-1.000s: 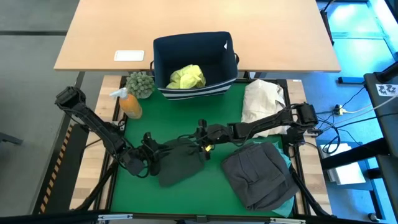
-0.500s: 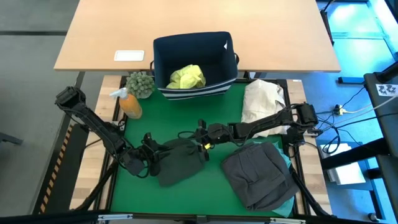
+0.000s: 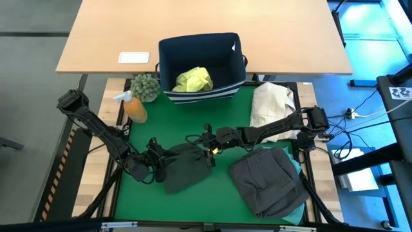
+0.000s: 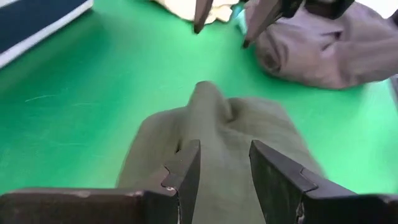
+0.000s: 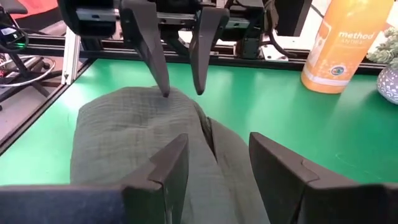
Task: Fold laundry
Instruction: Stack the green polo on the black shorts
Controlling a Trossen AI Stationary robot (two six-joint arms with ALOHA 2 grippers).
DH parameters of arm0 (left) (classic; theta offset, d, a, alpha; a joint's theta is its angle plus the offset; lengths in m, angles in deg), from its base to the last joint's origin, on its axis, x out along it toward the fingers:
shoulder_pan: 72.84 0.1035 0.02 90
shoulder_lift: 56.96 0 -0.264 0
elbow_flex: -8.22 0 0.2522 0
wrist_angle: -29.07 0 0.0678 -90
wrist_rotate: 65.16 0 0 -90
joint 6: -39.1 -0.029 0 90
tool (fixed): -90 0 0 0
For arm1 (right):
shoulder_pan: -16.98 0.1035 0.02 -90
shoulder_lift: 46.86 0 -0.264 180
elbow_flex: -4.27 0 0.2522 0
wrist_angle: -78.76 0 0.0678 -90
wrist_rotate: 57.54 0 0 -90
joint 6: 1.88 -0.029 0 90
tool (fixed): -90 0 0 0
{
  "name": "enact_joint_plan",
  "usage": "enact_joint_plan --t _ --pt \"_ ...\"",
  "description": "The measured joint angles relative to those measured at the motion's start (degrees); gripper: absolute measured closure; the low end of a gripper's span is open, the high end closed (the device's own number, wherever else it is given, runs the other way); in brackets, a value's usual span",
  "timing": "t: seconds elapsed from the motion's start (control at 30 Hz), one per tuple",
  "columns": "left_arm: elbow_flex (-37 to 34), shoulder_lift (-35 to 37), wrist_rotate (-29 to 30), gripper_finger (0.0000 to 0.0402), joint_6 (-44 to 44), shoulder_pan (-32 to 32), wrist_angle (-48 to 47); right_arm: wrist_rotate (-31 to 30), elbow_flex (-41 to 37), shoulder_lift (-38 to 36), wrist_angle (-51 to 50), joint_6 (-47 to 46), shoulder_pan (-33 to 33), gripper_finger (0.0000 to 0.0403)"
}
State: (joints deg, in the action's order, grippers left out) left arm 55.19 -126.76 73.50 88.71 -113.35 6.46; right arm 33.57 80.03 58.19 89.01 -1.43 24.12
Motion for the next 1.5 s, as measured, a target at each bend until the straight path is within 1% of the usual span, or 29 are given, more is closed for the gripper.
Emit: enact_joint_plan --t 0.07,0.23,0.43,0.63,0.77,0.87,0.93,1.13,1.2,1.3,1.4,1.5 --pt "0.0 0.02 -0.13 0.0268 -1.58 0.0 2.06 0.36 0.0 0.0 0.0 0.0 0.0 0.0237" --pt "0.0 0.02 0.24 0.0268 -3.63 0.0 7.67 4.87 0.0 0.0 0.08 0.0 0.02 0.0237" --pt "0.0 0.02 4.74 0.0268 -4.18 0.0 8.09 5.11 0.0 0.0 -0.02 -0.04 0.02 0.0237" --pt "0.0 0.09 5.91 0.0268 -10.97 0.0 8.66 5.04 0.0 -0.02 0.04 1.17 0.02 0.0237" --pt "0.0 0.52 5.92 0.0268 -19.93 0.0 11.94 2.97 0.0 -1.41 -0.51 1.79 -0.03 0.0237" --pt "0.0 0.95 5.7 0.0268 -24.23 -0.02 14.3 2.91 0.02 -3.78 -2.23 1.82 -0.04 0.0237" --pt "-0.02 1.49 4.56 0.0268 -25.92 0.03 14.83 2.89 0.04 -5.73 -4.58 2.1 -0.04 0.0237" --pt "0.0 5.77 -5.18 0.0269 -31.72 1.25 15.39 2.38 -0.02 -10.46 -10.03 2.87 0.0 0.0237" --pt "0.0 8.05 -7.34 0.0272 -33.4 2.28 14.05 2.33 -0.62 -11.28 -10.38 2.89 -0.04 0.0237" --pt "-0.23 11.24 -8.14 0.0281 -33.4 4.71 9.06 1.88 -2.28 -12.04 -10.62 2.91 -0.05 0.0237" --pt "-2.96 14.35 -10.06 0.0293 -32.14 7.96 8.48 0.43 -4.25 -12.26 -10.4 2.75 -0.04 0.0237" --pt "-6.74 17.15 -13.4 0.0306 -31.82 10.32 12.91 -0.77 -6.91 -12.9 -9.77 1.47 -0.04 0.0237"
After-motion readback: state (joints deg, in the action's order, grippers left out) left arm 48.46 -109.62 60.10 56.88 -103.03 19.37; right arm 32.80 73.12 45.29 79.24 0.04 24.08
